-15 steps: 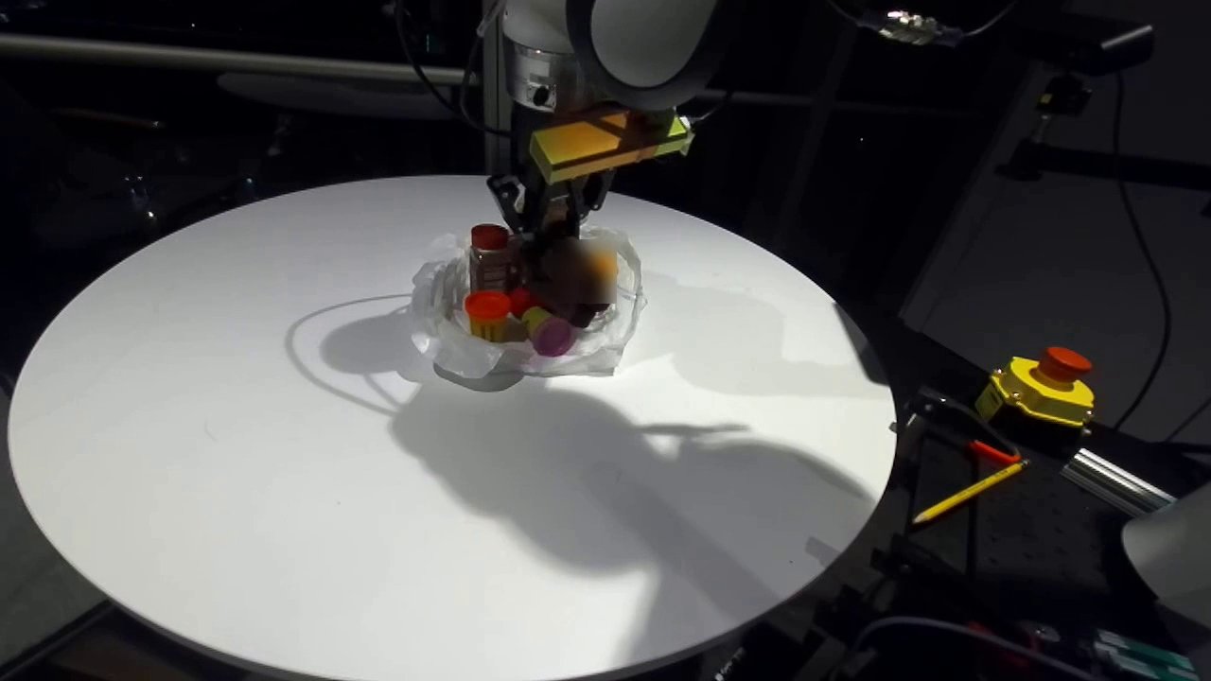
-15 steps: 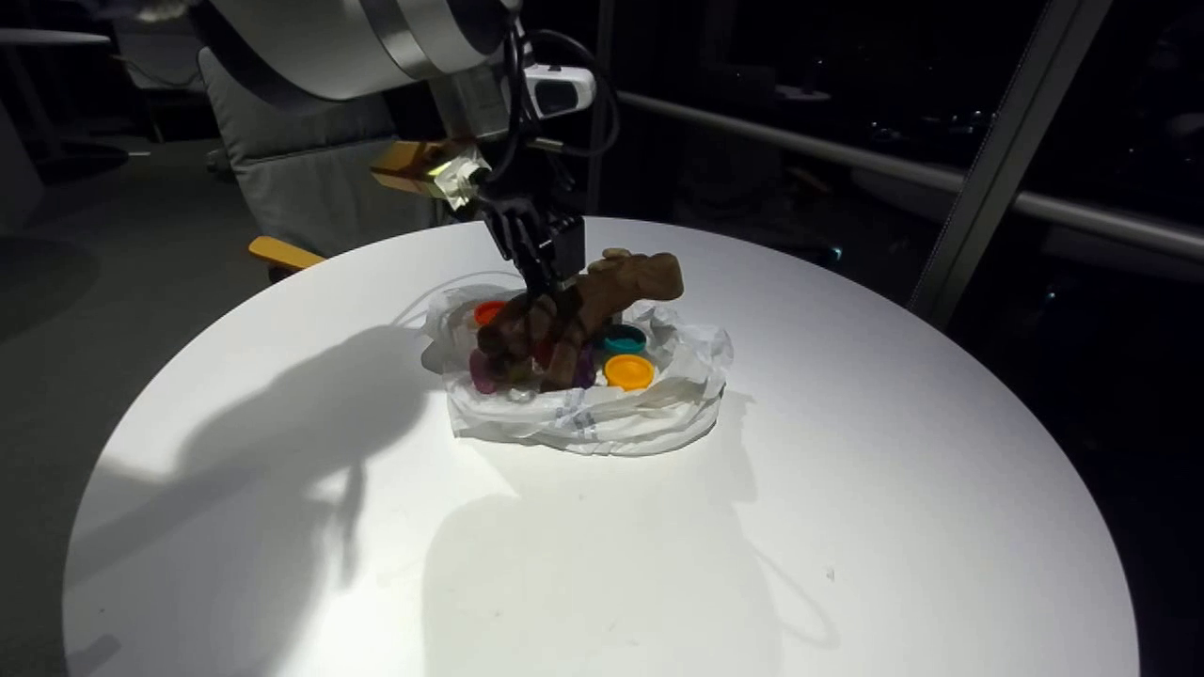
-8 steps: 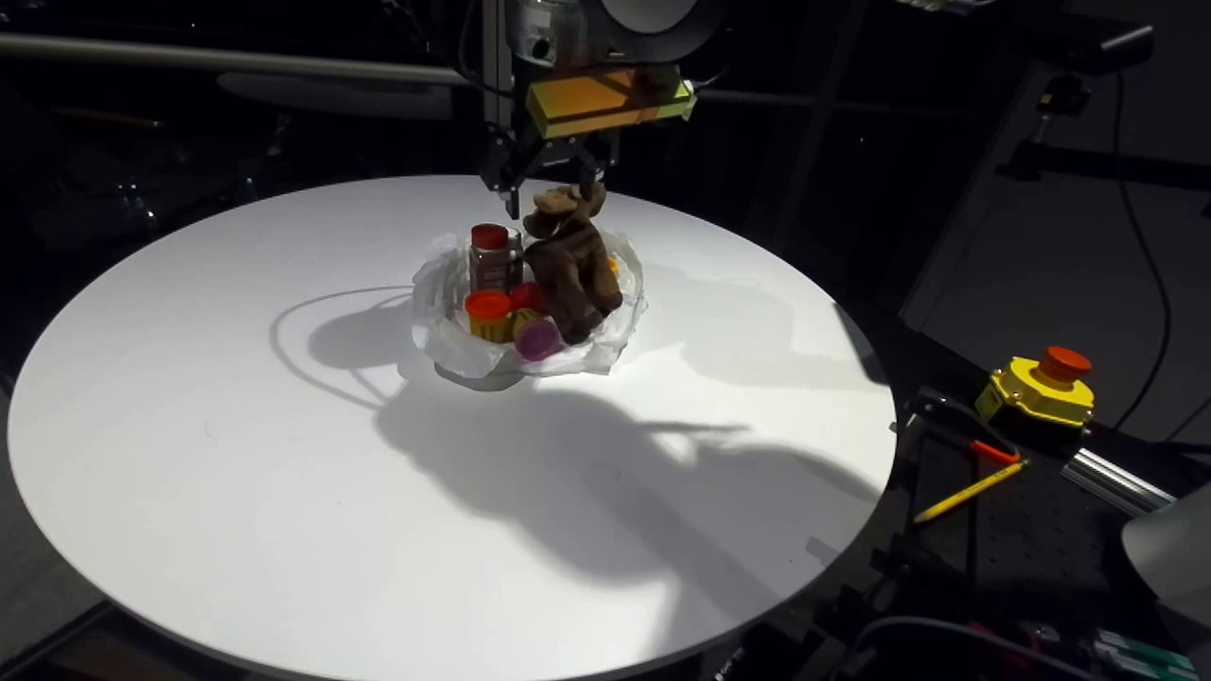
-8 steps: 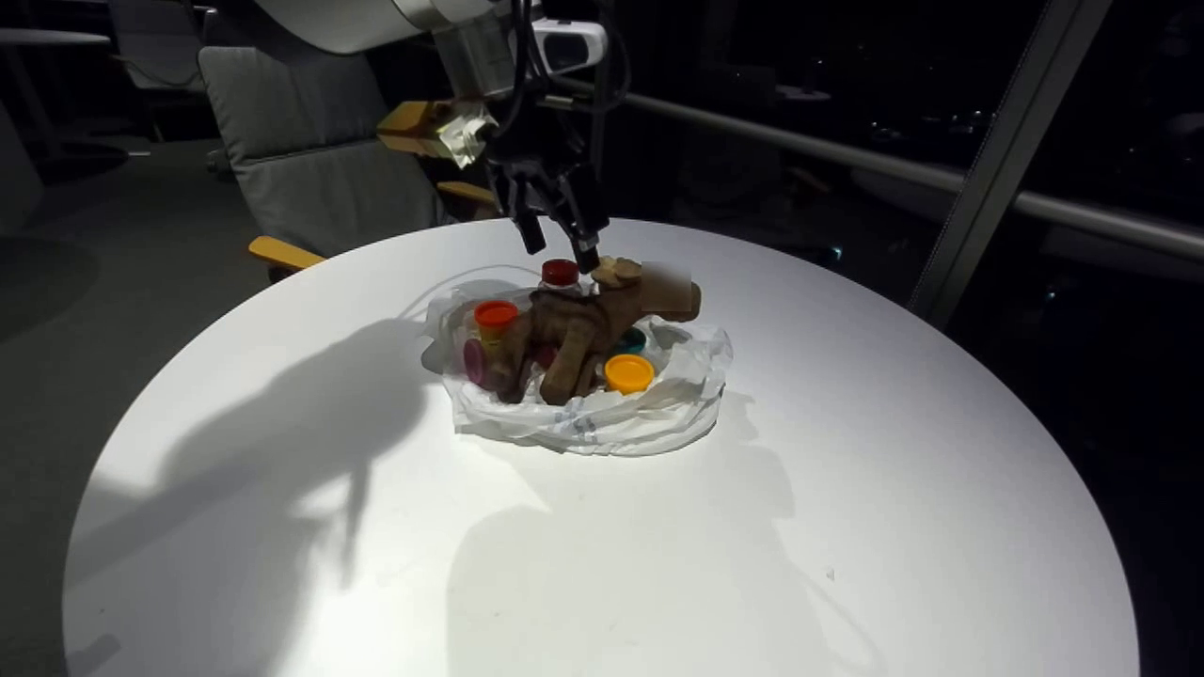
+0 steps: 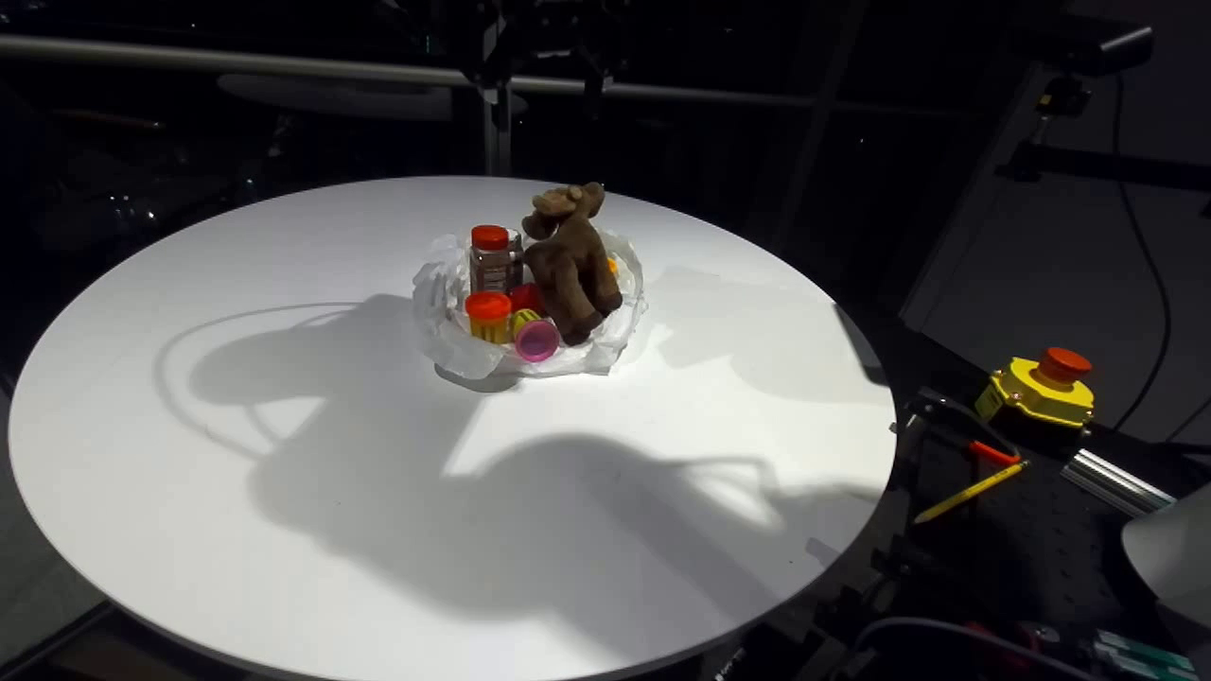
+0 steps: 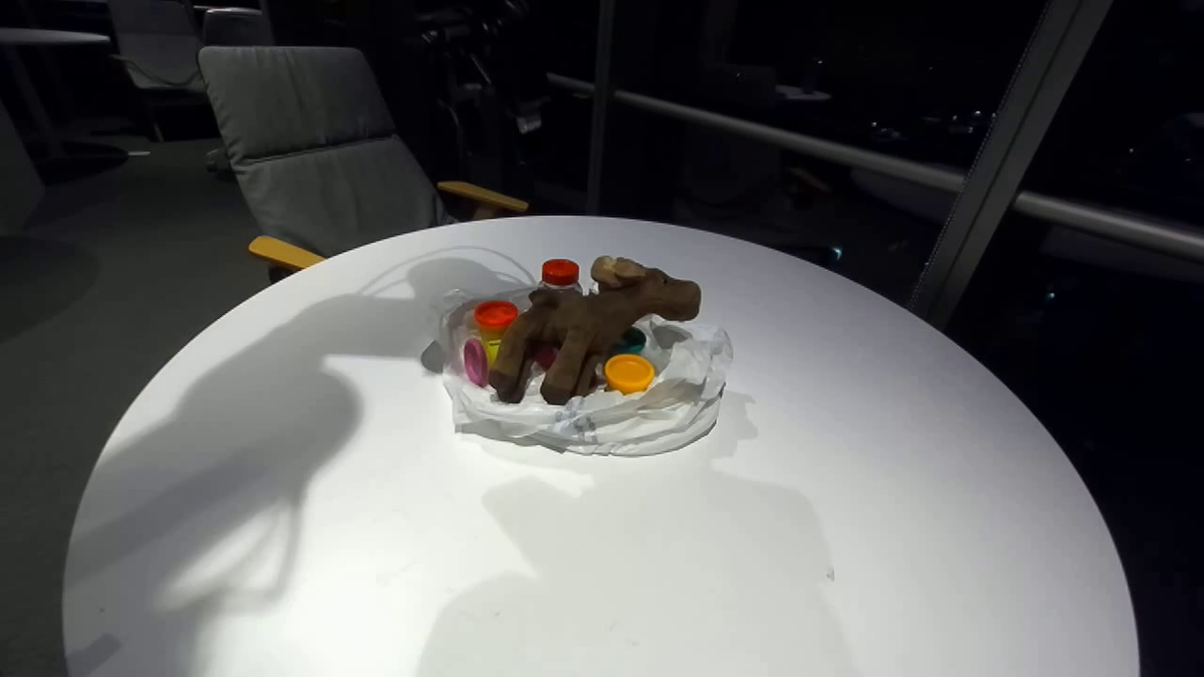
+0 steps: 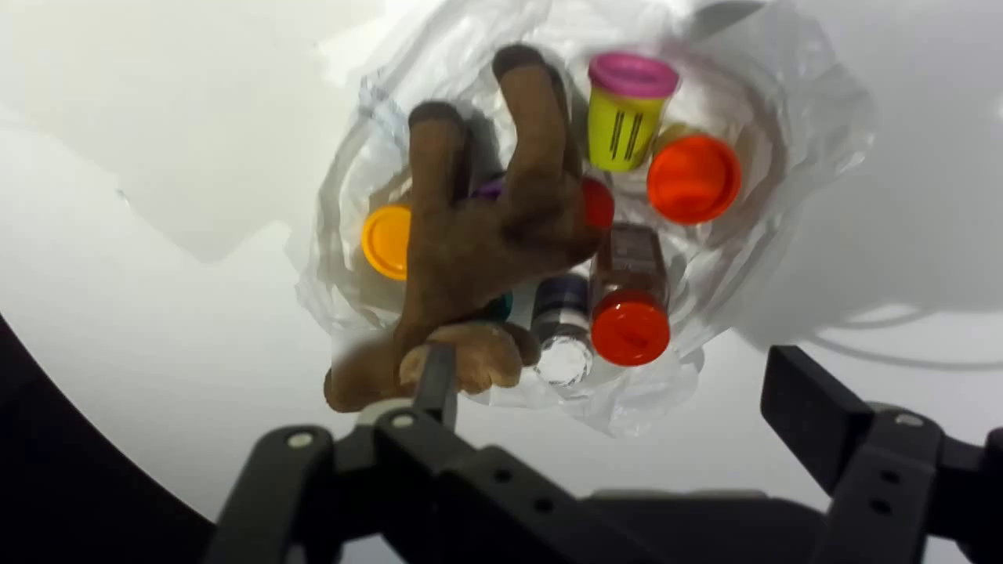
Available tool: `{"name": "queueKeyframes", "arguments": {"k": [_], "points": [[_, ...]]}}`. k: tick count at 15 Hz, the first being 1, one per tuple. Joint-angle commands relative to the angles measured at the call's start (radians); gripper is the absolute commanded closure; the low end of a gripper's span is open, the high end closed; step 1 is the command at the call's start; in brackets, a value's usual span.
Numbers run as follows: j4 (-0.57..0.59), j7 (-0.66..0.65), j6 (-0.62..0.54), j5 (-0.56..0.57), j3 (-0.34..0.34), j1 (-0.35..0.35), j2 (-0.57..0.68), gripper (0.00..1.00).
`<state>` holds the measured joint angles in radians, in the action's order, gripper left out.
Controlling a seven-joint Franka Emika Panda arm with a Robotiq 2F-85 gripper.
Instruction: Pick up all the objects surrounding the white plate and arrange them on the plate
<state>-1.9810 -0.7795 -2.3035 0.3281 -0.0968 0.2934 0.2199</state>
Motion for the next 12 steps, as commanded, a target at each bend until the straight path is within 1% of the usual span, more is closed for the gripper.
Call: {"name": "queueKeyframes", "arguments": {"k": [1,4,5,8,9,10,12], "points": [[-0.086,0.020,0.190,-0.077,0.105,-0.021,-0.191,0.00],[-0.164,0.031,0.336,-0.128,0.178,-0.030,-0.325,0.00],[-0.189,0.054,0.385,-0.158,0.199,-0.032,-0.371,0.00],[-0.282,0.123,0.464,-0.266,0.242,-0.031,-0.503,0.00],[-0.314,0.161,0.476,-0.327,0.248,-0.028,-0.551,0.00],[-0.235,0.098,0.459,-0.260,0.269,-0.053,-0.436,0.00],[-0.284,0.132,0.473,-0.309,0.283,-0.055,-0.507,0.00]]}}
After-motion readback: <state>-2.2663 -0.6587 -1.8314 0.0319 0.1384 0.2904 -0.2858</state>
